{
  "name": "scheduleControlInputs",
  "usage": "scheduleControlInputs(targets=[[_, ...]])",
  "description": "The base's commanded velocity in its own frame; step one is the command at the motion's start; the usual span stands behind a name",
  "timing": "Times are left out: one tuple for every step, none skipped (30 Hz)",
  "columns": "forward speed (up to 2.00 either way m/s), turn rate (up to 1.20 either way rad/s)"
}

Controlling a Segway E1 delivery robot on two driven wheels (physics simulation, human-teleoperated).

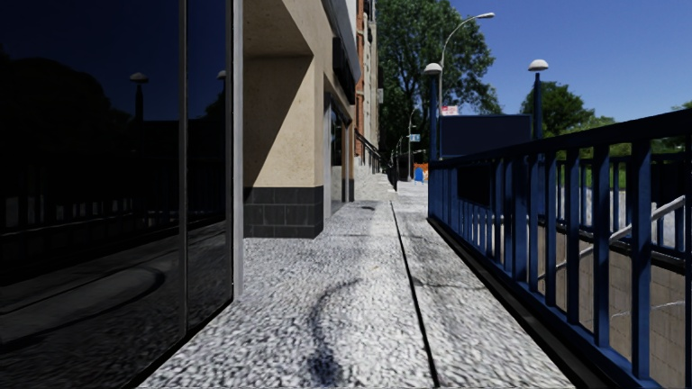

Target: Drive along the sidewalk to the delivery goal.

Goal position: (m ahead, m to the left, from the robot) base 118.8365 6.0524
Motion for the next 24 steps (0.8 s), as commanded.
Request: scheduleControlInputs(targets=[[1.07,0.17],[1.09,0.01],[1.11,0.00],[1.18,0.00],[1.18,0.00],[1.30,0.00],[1.40,0.00],[1.43,0.00],[1.43,0.00],[1.43,0.00],[1.43,0.00],[1.43,0.00],[1.43,-0.15],[1.44,-0.26],[1.45,-0.28],[1.45,-0.28],[1.50,-0.28],[1.53,-0.29],[1.53,-0.29],[1.53,-0.29],[1.53,-0.29],[1.53,-0.29],[1.53,-0.29],[1.53,-0.29]])
